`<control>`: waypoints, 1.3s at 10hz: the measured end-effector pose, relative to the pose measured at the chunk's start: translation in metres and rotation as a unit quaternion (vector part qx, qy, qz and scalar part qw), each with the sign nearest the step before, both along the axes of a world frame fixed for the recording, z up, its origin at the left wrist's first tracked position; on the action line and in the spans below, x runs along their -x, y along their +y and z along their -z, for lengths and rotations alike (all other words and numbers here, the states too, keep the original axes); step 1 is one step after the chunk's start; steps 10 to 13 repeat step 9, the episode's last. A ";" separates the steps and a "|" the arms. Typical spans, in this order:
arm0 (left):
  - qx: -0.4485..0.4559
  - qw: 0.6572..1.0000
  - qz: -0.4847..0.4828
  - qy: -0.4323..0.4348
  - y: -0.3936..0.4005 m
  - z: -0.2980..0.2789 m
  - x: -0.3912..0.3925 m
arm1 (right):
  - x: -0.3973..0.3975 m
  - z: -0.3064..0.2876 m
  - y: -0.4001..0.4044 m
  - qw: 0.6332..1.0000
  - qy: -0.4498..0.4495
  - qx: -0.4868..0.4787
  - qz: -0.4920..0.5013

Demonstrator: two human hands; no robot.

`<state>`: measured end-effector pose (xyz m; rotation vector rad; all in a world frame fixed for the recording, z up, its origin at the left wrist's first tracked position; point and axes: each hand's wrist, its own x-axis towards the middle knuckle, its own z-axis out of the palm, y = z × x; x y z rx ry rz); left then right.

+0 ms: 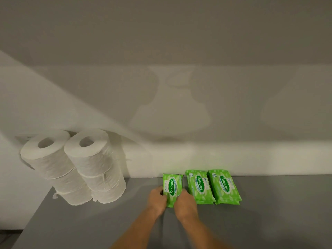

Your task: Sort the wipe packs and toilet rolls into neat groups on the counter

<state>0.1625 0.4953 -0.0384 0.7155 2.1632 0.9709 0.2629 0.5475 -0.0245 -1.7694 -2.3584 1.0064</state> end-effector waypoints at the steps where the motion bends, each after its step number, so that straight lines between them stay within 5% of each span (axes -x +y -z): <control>1: -0.002 1.000 -0.003 -0.008 0.003 0.002 0.001 | 0.003 0.001 0.002 1.000 -0.006 -0.003 -0.001; 13: -0.011 0.999 0.005 -0.037 0.003 -0.002 0.005 | 0.010 -0.018 0.013 0.998 -0.054 -0.041 0.005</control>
